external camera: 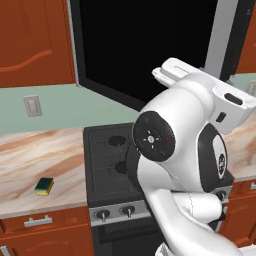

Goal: Place the sponge inside the microwave to prepare for sanitizing.

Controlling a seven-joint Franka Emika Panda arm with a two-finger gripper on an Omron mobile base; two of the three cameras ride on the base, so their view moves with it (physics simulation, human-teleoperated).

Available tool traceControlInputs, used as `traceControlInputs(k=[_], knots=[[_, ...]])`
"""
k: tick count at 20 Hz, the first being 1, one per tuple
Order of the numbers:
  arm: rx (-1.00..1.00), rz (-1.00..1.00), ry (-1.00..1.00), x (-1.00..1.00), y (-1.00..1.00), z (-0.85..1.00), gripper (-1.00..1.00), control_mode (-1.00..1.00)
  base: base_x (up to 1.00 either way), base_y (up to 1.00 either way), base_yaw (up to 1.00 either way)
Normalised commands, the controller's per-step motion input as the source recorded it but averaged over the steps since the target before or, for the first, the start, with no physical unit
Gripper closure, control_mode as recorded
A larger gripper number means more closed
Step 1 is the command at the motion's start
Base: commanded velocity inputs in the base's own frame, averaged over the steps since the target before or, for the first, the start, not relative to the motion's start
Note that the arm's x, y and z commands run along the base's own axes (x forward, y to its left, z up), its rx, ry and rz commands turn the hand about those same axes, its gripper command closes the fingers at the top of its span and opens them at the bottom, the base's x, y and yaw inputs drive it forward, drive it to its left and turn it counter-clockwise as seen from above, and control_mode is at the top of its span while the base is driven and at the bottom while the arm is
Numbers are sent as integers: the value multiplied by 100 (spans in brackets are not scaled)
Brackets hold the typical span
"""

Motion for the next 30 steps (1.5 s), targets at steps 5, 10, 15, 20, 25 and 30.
traceControlInputs(k=[5, 10, 15, 20, 25, 30], knots=[[16, 0, -1, -59, 0, 1, -100, -100, 0, 0, 0], [27, 0, -1, -55, -2, 0, -100, -100, 0, 0, 0], [39, 16, 3, -23, -16, 2, -100, -100, 0, 0, 0], [43, 42, 9, -8, -11, 0, -100, -100, 0, 0, 0], [38, 56, 17, -2, -3, 0, -100, -100, 0, 0, 0], [39, 55, 4, -20, 0, 0, -100, -100, 0, 0, 0]])
